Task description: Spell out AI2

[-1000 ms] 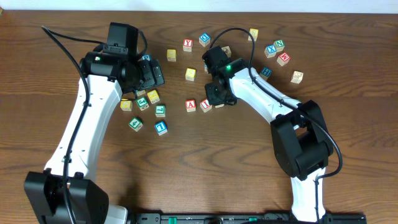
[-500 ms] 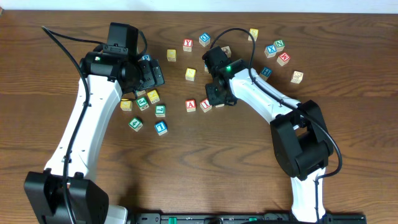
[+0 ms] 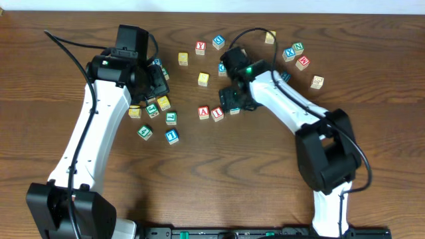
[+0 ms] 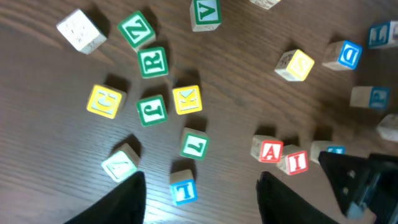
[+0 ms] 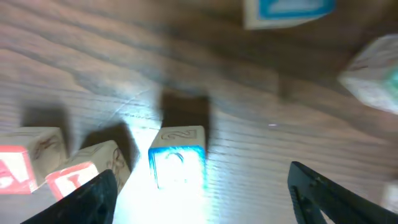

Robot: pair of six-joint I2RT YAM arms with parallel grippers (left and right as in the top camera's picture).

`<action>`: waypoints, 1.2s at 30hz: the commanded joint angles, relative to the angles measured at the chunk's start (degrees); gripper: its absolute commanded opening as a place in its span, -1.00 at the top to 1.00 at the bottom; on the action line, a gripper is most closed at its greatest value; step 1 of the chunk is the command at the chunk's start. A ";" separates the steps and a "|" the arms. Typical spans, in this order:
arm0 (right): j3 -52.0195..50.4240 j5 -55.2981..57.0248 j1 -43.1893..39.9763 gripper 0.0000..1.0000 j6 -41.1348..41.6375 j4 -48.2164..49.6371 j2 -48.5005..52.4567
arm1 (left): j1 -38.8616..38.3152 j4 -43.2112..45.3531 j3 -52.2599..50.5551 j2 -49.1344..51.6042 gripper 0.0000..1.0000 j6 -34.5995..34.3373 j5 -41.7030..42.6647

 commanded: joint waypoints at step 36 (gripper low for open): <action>-3.78 -3.43 -4.90 -0.52 2.54 0.44 -4.11 | -12.09 19.47 -10.47 14.01 0.84 -6.69 2.82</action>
